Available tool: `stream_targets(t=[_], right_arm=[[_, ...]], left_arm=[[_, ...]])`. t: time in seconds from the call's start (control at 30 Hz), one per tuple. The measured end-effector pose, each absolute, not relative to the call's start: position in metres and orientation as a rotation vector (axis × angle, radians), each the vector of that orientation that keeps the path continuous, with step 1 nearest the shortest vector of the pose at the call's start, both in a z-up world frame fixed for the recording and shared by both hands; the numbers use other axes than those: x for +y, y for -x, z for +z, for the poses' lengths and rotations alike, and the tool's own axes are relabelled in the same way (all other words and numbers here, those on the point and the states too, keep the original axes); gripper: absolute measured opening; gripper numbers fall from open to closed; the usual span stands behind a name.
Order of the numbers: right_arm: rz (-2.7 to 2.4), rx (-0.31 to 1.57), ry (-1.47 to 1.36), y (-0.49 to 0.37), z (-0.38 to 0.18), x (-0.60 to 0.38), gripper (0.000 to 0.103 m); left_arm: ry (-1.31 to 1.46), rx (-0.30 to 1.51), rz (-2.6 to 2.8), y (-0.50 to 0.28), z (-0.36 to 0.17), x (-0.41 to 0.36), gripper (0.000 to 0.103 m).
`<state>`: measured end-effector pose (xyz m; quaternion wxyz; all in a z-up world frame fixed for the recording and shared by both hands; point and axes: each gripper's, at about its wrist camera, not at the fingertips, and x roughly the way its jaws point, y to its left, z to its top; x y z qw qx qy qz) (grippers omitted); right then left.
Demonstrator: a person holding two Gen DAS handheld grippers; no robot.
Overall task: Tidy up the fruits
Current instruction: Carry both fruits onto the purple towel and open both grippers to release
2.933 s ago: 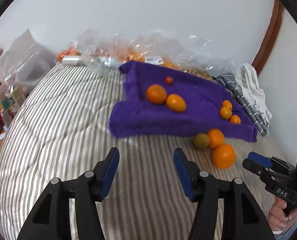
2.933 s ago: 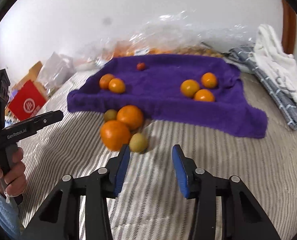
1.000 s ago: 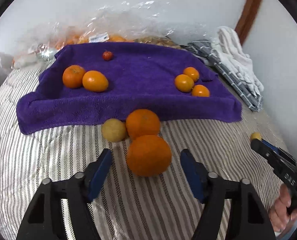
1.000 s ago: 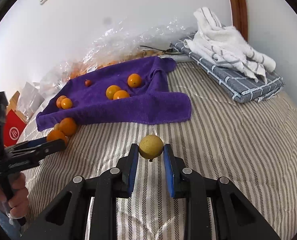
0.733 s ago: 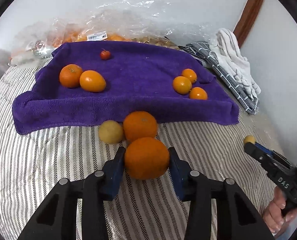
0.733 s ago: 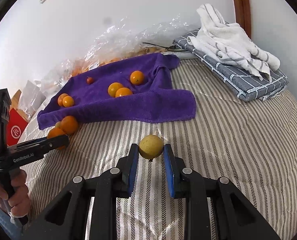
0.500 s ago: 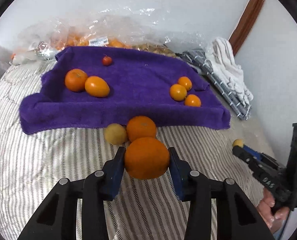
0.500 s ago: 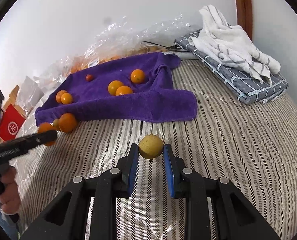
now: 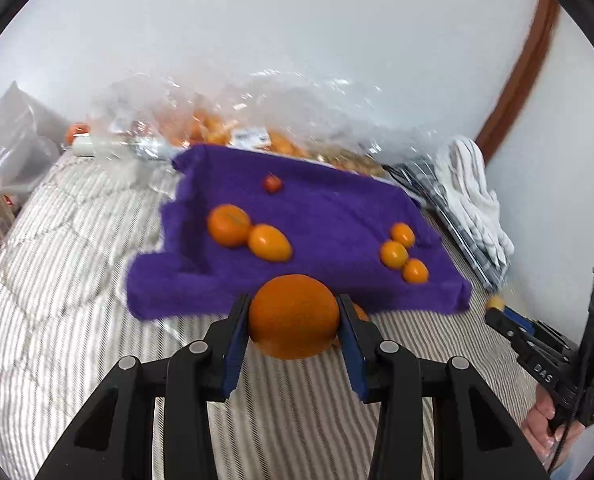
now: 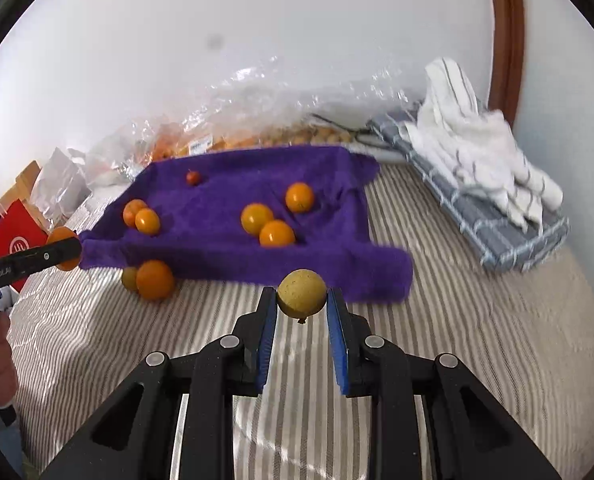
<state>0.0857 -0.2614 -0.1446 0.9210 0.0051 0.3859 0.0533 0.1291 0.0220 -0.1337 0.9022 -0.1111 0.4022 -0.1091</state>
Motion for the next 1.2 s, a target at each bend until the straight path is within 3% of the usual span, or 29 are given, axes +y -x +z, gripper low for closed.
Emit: stream_targets(t=[0.53,0.9,1.2], right_arm=[[0.136,0.697,-0.003,-0.162,-0.105,-0.243,0.026],[0.158,0.809,-0.073,-0.2,-0.169,-0.248,0.026],[0.118,0.841,-0.028,-0.206,-0.188,-0.244,0.026]], left_arm=[[0.275,0.726,-0.142,-0.185,-0.133,0.05,0.04],[0.267,0.759,-0.093,-0.2,-0.17,0.063,0.04],[0.259,0.759,-0.077,-0.201,-0.174,0.062,0.04]])
